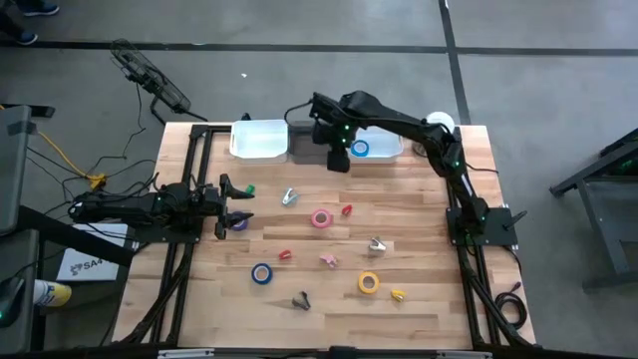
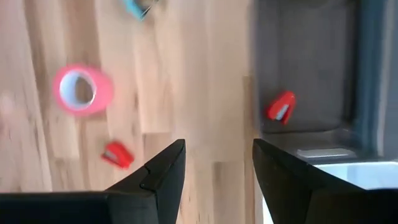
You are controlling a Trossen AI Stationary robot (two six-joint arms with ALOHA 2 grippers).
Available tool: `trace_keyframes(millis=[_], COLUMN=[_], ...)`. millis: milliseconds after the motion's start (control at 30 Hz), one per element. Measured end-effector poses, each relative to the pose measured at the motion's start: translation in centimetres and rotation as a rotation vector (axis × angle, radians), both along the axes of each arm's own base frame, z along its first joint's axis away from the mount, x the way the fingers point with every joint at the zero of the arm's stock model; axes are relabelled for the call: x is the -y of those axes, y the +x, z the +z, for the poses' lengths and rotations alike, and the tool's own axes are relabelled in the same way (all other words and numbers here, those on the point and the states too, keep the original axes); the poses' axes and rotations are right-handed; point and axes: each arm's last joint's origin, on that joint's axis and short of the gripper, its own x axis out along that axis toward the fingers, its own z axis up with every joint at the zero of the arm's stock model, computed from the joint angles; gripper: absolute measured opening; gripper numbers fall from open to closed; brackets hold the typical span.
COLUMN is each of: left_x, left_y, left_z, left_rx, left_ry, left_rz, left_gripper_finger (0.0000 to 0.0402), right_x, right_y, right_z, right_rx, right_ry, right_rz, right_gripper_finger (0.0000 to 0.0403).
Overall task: Pick and place Stapler, Stapler remover, tape
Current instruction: Put the top red stapler into the black transparent bin
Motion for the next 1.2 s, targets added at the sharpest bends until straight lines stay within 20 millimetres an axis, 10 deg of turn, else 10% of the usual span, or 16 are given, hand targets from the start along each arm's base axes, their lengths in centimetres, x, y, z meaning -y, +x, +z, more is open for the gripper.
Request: trace_keyframes(millis=[633,1200], left_x=[0.0,0.0], left_y=[0.0,0.0], left_z=[0.0,0.0], left_rx=[0.0,0.0], left_ry=[0.0,0.0], left_rz=[0.0,0.0], left_gripper_finger=[0.0259,0.0259], right_x=[-8.0,-13.8], right_y=[1.8,-6.0], right_z=[-1.1,-6.9], right_rx=[-0.058,0.079], right_ry=[0.029,-0.085], right_rz=[0.223,0.473], right_gripper_finger=[0.0174,0.0172])
